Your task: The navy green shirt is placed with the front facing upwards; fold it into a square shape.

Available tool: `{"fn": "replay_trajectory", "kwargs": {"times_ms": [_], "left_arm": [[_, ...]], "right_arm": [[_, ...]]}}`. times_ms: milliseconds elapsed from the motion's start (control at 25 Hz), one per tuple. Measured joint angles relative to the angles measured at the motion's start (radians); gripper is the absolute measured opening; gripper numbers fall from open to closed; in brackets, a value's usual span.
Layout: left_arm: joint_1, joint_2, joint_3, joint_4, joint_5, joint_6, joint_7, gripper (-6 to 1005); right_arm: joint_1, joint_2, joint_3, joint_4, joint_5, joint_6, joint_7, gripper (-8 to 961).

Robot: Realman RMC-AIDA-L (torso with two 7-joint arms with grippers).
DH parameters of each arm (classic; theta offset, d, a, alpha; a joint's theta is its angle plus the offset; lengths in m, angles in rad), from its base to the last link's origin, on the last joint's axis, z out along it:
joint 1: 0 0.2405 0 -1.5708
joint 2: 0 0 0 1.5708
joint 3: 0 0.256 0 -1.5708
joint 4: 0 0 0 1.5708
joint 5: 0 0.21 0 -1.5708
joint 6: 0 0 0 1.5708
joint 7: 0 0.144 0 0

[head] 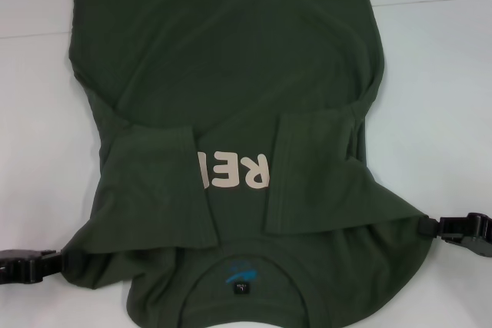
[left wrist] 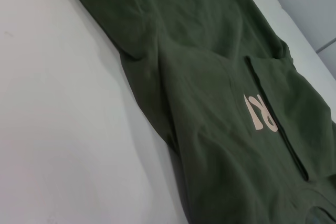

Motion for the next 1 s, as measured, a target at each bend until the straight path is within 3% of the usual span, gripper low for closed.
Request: {"fn": "replay_trajectory", "kwargs": {"times_ms": [120, 560, 1000], "left_arm": [[0.0, 0.001, 0.0, 0.0, 0.0, 0.001, 0.0, 74], [0.025, 0.021, -0.008, -0.006, 0.001, 0.039, -0.001, 73], [0.045, 0.027, -0.009, -0.013, 0.002, 0.077, 0.002, 72]], "right_arm": [[0.0, 0.0, -0.001, 0.0, 0.0, 0.0, 0.0, 42], [-0.024, 0.0, 0.001, 0.0, 0.0, 0.0, 0.0, 43], [-0.065, -0.008, 0.026, 0.0, 0.0, 0.002, -0.011, 43]]}}
